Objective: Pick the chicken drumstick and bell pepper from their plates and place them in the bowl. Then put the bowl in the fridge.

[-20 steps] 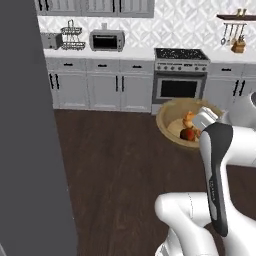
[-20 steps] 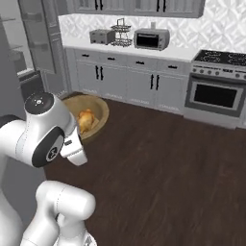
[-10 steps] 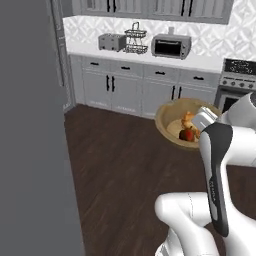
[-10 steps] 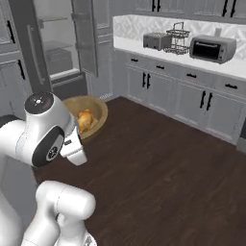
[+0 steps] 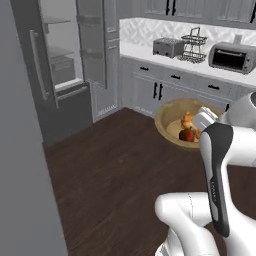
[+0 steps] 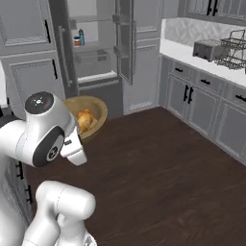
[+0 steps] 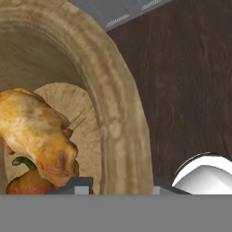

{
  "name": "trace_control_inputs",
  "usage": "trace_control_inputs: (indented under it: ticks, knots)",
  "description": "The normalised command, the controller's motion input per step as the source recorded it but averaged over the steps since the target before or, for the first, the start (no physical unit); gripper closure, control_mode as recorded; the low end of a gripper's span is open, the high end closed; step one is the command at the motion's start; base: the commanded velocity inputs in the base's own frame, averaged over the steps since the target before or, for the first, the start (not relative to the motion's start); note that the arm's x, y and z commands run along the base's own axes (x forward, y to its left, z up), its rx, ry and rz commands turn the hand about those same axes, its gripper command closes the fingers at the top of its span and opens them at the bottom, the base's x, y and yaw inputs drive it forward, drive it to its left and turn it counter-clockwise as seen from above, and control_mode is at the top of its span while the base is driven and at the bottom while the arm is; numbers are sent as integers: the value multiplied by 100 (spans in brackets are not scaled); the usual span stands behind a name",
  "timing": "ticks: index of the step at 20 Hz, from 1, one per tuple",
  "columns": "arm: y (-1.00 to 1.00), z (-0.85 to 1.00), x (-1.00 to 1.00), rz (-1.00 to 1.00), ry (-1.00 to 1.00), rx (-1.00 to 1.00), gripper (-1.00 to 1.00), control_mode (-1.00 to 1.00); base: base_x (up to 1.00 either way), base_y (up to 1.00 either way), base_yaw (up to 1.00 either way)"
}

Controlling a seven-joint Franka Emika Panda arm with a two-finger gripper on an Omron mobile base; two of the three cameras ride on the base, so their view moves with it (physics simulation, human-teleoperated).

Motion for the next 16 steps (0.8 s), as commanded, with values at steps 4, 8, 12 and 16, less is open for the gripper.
trace_control_inputs:
  ticks: [4,8,12,16]
  knots:
    - [0,0,0,0,0,0,100,100,100,-50,53]
    - [0,0,0,0,0,0,100,100,100,-55,52]
    - [0,0,0,0,0,0,100,100,100,-54,53]
    - [0,0,0,0,0,0,100,100,100,-73,34]
